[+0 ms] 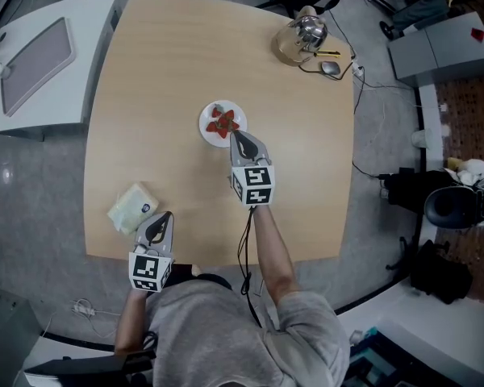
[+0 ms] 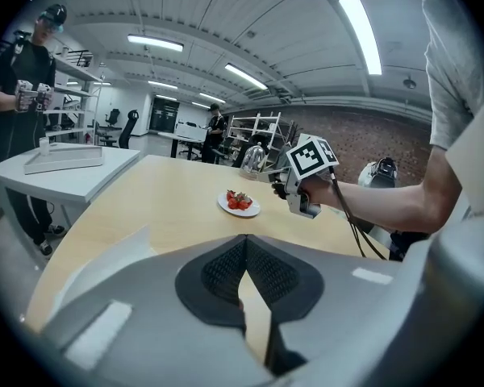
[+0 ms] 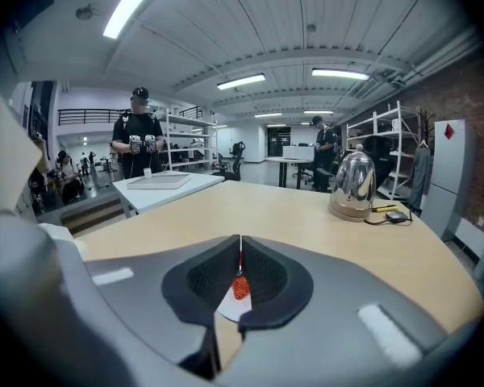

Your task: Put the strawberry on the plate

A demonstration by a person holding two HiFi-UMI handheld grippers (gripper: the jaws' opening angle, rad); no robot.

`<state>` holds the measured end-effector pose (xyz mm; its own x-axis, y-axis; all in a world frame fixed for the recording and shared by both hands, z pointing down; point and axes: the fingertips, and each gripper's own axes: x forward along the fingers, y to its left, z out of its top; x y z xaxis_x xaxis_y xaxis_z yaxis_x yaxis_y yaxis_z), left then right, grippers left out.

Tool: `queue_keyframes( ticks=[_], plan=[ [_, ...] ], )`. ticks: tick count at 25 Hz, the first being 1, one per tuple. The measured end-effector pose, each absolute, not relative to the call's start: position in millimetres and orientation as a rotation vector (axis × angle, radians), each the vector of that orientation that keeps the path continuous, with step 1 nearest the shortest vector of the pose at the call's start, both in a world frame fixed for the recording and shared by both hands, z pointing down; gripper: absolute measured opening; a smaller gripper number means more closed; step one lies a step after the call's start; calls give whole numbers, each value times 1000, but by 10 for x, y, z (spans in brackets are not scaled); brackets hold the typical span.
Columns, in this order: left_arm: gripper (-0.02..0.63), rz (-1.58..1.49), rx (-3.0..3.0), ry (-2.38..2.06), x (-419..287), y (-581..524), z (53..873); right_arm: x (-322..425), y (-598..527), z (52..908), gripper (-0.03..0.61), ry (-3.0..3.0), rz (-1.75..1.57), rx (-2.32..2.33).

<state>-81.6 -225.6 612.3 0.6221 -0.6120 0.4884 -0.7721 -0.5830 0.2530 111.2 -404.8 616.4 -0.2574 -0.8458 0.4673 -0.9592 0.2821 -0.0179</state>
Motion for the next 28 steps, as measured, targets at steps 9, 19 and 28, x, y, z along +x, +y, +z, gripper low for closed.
queue_keyframes(
  ticks=[9,19,28],
  plan=[
    [20,485,2502,-1070,-752,-1984,5917,1172,-3571,5813,8,-2205,392,1684],
    [20,469,2586,-1053,-701,-1607,5704,1266,-3019,5534,6,-2220,384,1747],
    [20,444,2623,-1027,-698,-1203,5553,1298,-2375,5325,6,-2220,383,1809]
  ],
)
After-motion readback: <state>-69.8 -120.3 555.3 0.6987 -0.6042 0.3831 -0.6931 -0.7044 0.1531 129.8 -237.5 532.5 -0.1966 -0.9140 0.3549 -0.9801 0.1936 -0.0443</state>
